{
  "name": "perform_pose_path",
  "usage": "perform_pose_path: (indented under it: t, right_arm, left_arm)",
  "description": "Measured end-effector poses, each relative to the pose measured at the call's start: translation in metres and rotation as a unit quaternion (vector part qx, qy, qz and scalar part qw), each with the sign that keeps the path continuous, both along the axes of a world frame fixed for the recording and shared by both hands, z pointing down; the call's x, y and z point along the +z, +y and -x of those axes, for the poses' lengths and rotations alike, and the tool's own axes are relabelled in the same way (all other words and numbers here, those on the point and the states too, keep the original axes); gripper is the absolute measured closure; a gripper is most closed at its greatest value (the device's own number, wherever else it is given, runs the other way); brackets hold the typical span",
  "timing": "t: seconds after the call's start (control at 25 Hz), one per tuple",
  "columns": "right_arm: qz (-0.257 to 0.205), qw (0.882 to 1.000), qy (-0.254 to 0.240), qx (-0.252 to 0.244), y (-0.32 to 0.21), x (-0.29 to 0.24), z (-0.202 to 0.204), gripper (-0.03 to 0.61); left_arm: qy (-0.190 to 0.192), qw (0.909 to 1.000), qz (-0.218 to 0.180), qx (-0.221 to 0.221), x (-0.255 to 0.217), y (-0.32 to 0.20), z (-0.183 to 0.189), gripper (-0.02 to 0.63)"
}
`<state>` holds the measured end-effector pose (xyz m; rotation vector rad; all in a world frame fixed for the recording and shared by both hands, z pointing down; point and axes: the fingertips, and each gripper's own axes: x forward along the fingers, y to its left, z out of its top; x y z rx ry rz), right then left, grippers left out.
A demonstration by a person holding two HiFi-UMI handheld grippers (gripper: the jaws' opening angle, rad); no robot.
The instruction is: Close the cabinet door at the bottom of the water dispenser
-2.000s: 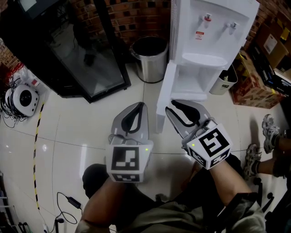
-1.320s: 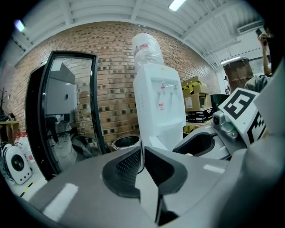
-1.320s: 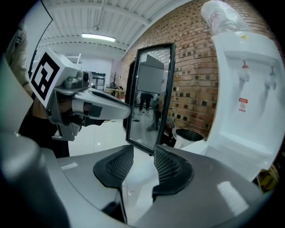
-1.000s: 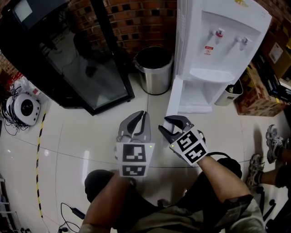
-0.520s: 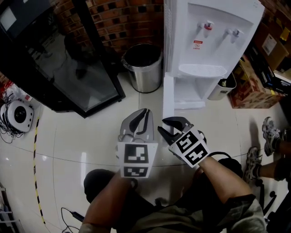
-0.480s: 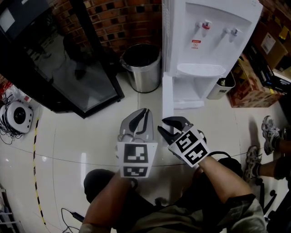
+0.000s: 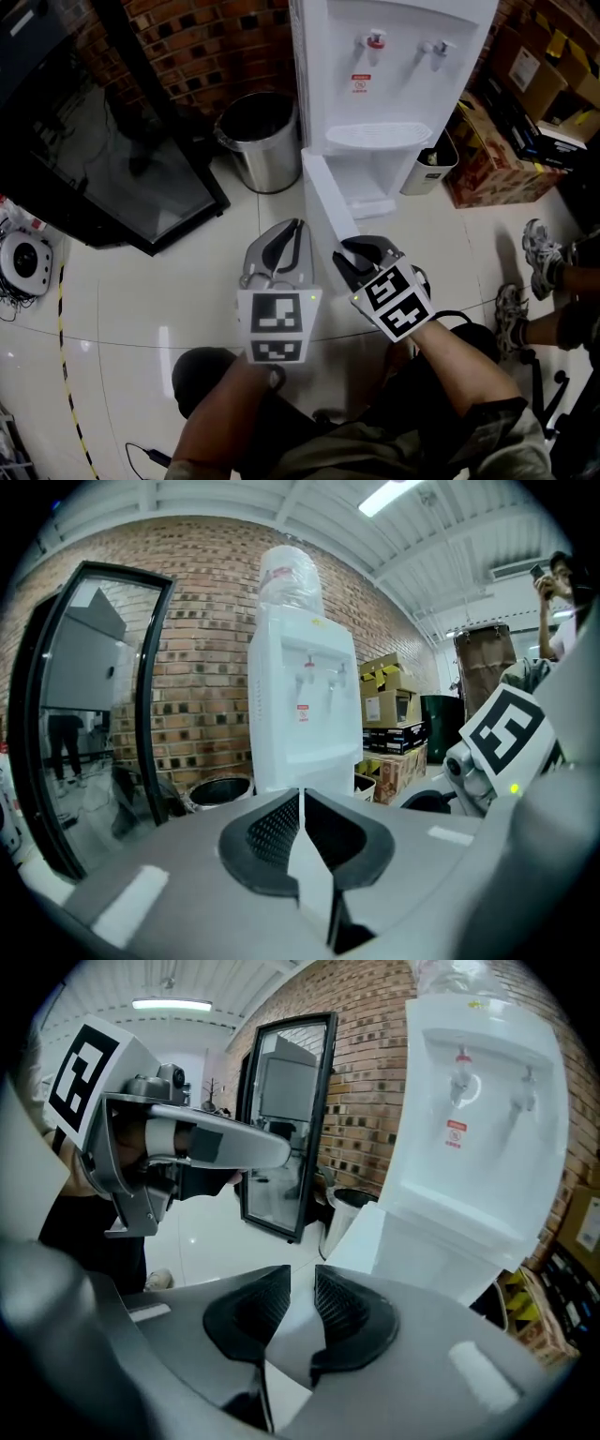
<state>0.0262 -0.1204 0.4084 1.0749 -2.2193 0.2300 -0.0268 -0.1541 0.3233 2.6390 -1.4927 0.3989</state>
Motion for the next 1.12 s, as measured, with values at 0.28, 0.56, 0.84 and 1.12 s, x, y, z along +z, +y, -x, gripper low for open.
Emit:
perform_pose_path:
  t: [0.28,0.56,0.84,1.12]
  right_arm:
    - [-0.01,0.999,-0.008,0.032,-0.004,-0.004,-0.033,0.491]
    - [-0.002,0.999,-0.026,0.038,-0.007,-0.006,-0.047,0.489]
    - [0.043,0.996,-0.046,0.066,-0.015,-0.002,-0.076,0.423]
    - [0.057,0.988,-0.049,0.132,-0.031,0.001,-0.128,0.468]
  left_arm:
    - [0.014,0.9998,0.004,0.015,0.003,0.0,-0.029,0.597]
    - [0.033,0.999,0.002,0.029,0.001,-0.001,-0.048,0.597]
    - [0.035,0.9989,0.011,0.03,0.009,-0.006,-0.054,0.598]
    - [0.044,0.9984,0.014,0.033,0.011,-0.01,-0.061,0.601]
